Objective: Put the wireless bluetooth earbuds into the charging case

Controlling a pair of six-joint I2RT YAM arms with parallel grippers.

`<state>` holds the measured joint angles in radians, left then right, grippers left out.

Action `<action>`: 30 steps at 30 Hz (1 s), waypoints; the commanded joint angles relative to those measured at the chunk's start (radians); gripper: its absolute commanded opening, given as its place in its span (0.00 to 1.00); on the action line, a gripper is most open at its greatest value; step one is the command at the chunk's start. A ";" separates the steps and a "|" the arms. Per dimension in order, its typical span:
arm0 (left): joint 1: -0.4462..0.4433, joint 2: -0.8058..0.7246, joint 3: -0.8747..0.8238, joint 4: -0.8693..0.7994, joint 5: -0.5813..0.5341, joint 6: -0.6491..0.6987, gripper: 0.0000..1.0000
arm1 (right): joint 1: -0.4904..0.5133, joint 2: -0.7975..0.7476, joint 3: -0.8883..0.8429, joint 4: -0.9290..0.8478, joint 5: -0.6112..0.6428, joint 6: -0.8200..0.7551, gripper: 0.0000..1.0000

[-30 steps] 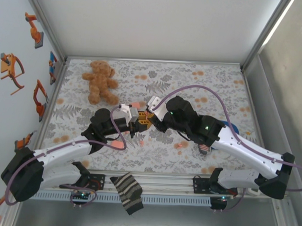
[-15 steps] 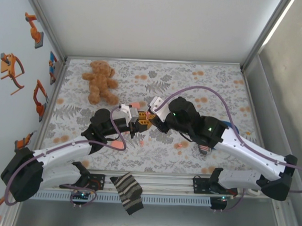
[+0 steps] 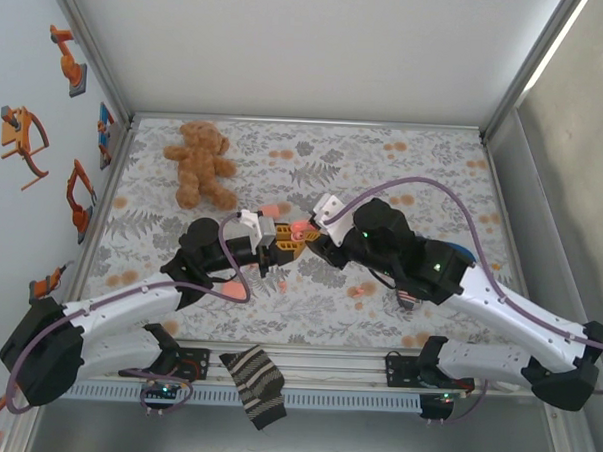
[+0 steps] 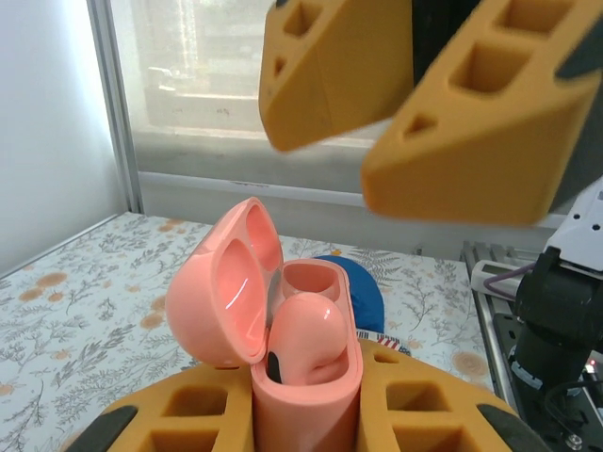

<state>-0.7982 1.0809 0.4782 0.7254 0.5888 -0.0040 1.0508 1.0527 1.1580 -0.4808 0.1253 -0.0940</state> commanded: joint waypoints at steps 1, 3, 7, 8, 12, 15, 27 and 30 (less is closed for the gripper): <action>-0.005 -0.038 0.022 -0.024 -0.012 0.051 0.00 | 0.000 -0.052 0.006 0.027 0.066 0.062 0.42; -0.006 -0.054 0.021 -0.040 -0.024 0.070 0.00 | -0.005 -0.075 0.006 0.026 0.091 0.094 0.48; -0.007 -0.085 0.018 -0.068 -0.041 0.089 0.00 | -0.026 -0.095 0.015 -0.001 0.119 0.155 0.56; -0.007 -0.094 0.016 -0.071 -0.043 0.092 0.00 | -0.031 -0.095 0.020 -0.014 0.129 0.170 0.57; -0.009 -0.135 0.003 -0.095 -0.062 0.100 0.00 | -0.067 -0.102 0.029 -0.063 0.157 0.233 0.64; -0.009 -0.175 -0.011 -0.122 -0.081 0.108 0.00 | -0.099 -0.109 0.030 -0.107 0.165 0.281 0.69; -0.011 -0.348 -0.047 -0.294 -0.137 0.149 0.00 | -0.356 -0.087 -0.070 -0.274 -0.066 0.515 0.74; -0.011 -0.382 -0.049 -0.325 -0.149 0.162 0.00 | -0.402 -0.052 -0.102 -0.295 -0.134 0.552 0.73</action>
<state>-0.8047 0.7319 0.4355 0.4397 0.4583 0.1223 0.6773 0.9733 1.0847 -0.7216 0.0856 0.3786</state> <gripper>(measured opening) 0.226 0.736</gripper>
